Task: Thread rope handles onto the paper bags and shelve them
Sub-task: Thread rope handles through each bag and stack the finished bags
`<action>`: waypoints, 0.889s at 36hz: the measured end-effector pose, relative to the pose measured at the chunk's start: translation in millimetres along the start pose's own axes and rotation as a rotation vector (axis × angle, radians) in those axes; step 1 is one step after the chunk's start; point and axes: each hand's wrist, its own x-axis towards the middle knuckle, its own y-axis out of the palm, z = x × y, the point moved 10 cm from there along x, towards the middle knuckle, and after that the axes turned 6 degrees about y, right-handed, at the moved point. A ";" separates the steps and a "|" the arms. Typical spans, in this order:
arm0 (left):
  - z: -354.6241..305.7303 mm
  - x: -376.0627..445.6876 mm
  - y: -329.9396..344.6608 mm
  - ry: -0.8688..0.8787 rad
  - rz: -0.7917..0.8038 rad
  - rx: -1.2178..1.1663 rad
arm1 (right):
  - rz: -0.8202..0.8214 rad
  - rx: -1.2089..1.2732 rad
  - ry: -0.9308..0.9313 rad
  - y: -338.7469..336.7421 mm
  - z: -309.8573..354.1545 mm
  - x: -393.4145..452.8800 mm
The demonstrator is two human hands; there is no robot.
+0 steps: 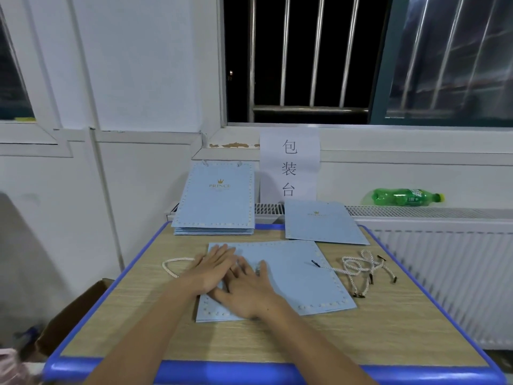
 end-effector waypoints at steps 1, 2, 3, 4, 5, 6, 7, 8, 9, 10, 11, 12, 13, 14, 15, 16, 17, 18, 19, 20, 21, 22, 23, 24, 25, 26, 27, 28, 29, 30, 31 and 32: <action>-0.6 0.2 0.8 0.002 0.004 0.004 | -0.005 0.005 -0.014 0.0 0.7 -0.9; -0.8 0.5 1.5 0.004 0.006 0.021 | -0.008 0.015 -0.033 -0.5 1.7 -3.3; -0.1 0.7 2.2 0.002 0.008 0.058 | -0.006 0.032 -0.056 -0.4 1.8 -6.7; -0.3 0.1 2.3 0.004 0.010 0.113 | 0.003 0.051 -0.083 0.0 1.5 -11.8; -1.1 -1.3 1.8 0.003 0.006 0.158 | 0.017 0.058 -0.111 0.9 0.1 -17.8; -1.5 -3.3 1.5 -0.004 0.008 0.192 | 0.035 0.045 -0.144 1.6 -1.1 -25.3; -1.8 -4.4 1.0 -0.008 0.003 0.219 | 0.051 0.010 -0.176 2.1 -3.1 -33.1; -2.6 -4.7 0.5 -0.006 -0.006 0.247 | 0.056 -0.028 -0.201 1.3 -6.5 -40.8; -2.9 -4.4 1.0 -0.001 0.000 0.275 | 0.043 -0.056 -0.219 -1.5 -10.9 -46.5; -3.5 -3.7 1.6 0.017 0.002 0.280 | 0.010 -0.076 -0.235 -5.7 -15.4 -49.8; -3.7 -3.6 2.6 0.031 0.018 0.259 | -0.038 -0.095 -0.247 -12.2 -18.8 -52.9; -3.8 -4.0 3.3 0.053 0.032 0.226 | -0.103 -0.114 -0.259 -18.7 -21.7 -54.4; -4.4 -5.9 1.7 0.073 0.027 0.176 | -0.176 -0.129 -0.276 -25.7 -22.2 -56.2; -3.4 -7.5 1.6 0.092 0.029 0.150 | -0.284 -0.172 -0.303 -34.2 -19.9 -58.9; -1.6 -6.7 1.8 0.108 0.029 0.119 | -0.438 -0.249 -0.336 -41.8 -16.2 -62.0; -1.5 -9.2 0.5 0.122 0.016 0.079 | -0.570 -0.319 -0.331 -46.0 -14.4 -65.1; 5.5 -7.9 -0.4 0.100 0.005 -0.023 | -0.676 -0.360 -0.302 -49.3 -13.9 -67.8; 7.7 -11.3 -3.7 0.077 -0.025 -0.172 | -0.767 -0.398 -0.292 -53.4 -10.9 -70.5; 10.6 -15.8 -7.6 0.047 -0.043 -0.336 | -0.876 -0.418 -0.293 -60.7 -8.1 -74.5; 6.4 -26.2 -12.0 0.066 -0.053 -0.440 | -0.984 -0.414 -0.286 -71.4 -7.4 -79.1; 4.1 -35.5 -16.6 0.098 -0.051 -0.537 | -1.096 -0.403 -0.277 -86.1 -6.6 -86.1; -0.9 -46.2 -24.0 0.185 -0.074 -0.601 | -1.196 -0.381 -0.271 -100.0 -6.3 -92.0; -3.7 -54.6 -36.4 0.260 -0.150 -0.663 | -1.299 -0.348 -0.280 -115.3 -4.9 -99.6; -4.8 -61.5 -47.4 0.292 -0.214 -0.785 | -1.382 -0.301 -0.284 -130.1 -4.6 -106.2; -5.2 -64.1 -56.9 0.275 -0.269 -0.856 | -1.449 -0.250 -0.286 -144.1 -4.4 -111.1; -10.0 -67.0 -69.7 0.284 -0.349 -0.901 | -1.506 -0.213 -0.274 -157.6 -4.0 -115.1; -19.4 -70.6 -80.5 0.325 -0.405 -0.863 | -1.560 -0.195 -0.256 -170.5 -3.3 -117.4; -34.1 -77.3 -87.9 0.390 -0.436 -0.824 | -1.606 -0.185 -0.242 -182.5 -1.5 -119.7; -40.0 -81.4 -93.5 0.394 -0.477 -0.789 | -1.650 -0.180 -0.239 -193.1 1.3 -121.2; -44.4 -84.9 -99.1 0.395 -0.518 -0.792 | -1.685 -0.178 -0.240 -202.0 5.0 -121.8; -44.0 -87.9 -104.9 0.386 -0.580 -0.823 | -1.701 -0.180 -0.245 -209.2 9.0 -120.8; -41.5 -89.2 -107.9 0.389 -0.624 -0.879 | -1.699 -0.186 -0.248 -214.9 12.9 -118.5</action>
